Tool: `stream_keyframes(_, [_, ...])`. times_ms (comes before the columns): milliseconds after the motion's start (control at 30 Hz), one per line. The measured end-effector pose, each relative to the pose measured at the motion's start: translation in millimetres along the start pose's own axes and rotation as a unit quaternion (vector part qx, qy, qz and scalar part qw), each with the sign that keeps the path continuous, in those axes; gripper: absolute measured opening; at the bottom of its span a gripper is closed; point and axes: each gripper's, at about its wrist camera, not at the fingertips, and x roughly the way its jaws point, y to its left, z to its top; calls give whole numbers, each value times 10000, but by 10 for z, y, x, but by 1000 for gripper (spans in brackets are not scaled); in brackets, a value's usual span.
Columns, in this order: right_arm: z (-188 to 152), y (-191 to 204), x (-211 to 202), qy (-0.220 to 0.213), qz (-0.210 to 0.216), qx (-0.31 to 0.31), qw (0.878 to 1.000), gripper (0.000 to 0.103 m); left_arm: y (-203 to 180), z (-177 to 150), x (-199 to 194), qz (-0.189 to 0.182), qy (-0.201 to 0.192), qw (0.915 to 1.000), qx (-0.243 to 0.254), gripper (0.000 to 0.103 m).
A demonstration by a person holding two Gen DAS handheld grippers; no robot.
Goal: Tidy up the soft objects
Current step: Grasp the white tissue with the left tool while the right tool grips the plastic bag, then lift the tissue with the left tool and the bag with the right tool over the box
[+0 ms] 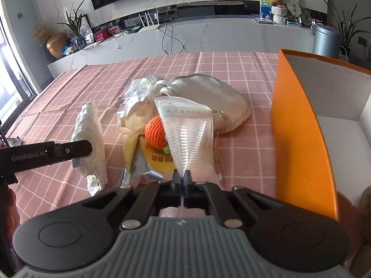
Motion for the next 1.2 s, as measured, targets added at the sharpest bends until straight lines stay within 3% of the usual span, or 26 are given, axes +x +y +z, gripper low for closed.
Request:
stream_keyframes(300, [-47,57,-457,-387,233,-174,9988,0,-270,-32,-394,-207,-318,9989,260,22])
stream_keyframes(667, [-135,5,-1101,-938,397,-361,9941,0,-722,-42,-700,-805,-534,9927,724,22])
stream_keyframes(967, [-146,-224,-1536,-1254,199,-408,9911,0,-1157,-22,-731,-1336,-562,9826,1159,22])
stream_keyframes(1200, [-68,-531,-1797,-1359,-78,-466,9896,0,-1609,3,-579,-1834,-337,9690,1618,22])
